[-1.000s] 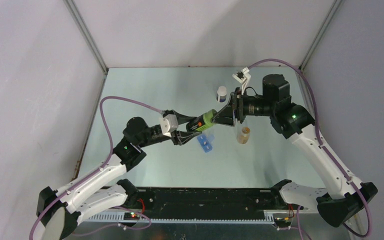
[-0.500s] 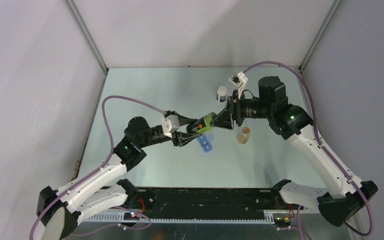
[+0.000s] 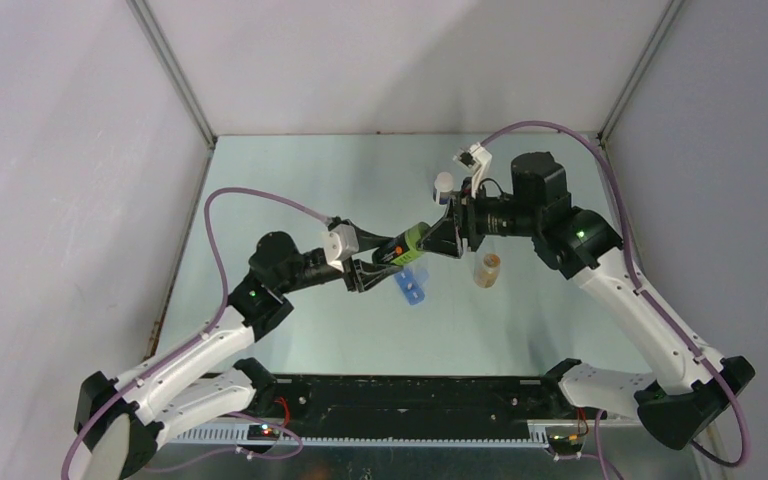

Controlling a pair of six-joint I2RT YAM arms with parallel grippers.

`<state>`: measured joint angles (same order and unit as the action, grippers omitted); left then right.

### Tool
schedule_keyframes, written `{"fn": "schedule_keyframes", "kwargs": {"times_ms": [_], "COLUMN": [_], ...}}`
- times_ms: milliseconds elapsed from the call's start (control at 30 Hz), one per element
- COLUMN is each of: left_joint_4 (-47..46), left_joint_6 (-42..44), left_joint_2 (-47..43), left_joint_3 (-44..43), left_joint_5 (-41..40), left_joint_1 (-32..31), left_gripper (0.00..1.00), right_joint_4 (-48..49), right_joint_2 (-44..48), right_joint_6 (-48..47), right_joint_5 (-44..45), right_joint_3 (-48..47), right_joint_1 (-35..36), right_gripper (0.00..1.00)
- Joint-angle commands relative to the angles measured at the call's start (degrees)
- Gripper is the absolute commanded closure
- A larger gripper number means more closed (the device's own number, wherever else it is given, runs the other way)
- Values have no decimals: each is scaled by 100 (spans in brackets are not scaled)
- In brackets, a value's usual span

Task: Sort the pills into containers
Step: Screw the lid of the pill bottle onto the pill bottle.

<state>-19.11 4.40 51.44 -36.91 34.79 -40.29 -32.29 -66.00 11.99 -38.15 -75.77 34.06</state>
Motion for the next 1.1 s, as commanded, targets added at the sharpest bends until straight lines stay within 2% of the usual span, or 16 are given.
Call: {"fn": "schedule_keyframes", "kwargs": {"times_ms": [0, 267, 433, 633, 933, 1067], "left_joint_4": [-1236, -1312, -1205, -1179, -1348, -1399], "left_joint_6": [-148, -14, 164, 212, 201, 221], "left_joint_2": [-30, -4, 16, 38, 35, 21], "left_joint_3": [-177, -97, -53, 41, 173, 208], "left_joint_5": [84, -55, -73, -61, -116, -130], "left_joint_1": [-16, -20, -27, -26, -24, -26], "left_gripper": [100, 100, 100, 100, 100, 100], "right_joint_4": [-269, -279, -228, -192, -187, -189], "right_joint_2": [-221, -300, -388, -413, -420, -372], "right_joint_6": [365, 1403, 1972, 2171, 2164, 2073], "right_joint_5": [83, 1217, 1620, 1967, 2080, 2199], "right_joint_3": [-95, -94, -91, -92, -88, -93], "right_joint_1": [270, 527, 620, 676, 706, 713], "right_gripper": [64, 64, 65, 60, 58, 51]}}
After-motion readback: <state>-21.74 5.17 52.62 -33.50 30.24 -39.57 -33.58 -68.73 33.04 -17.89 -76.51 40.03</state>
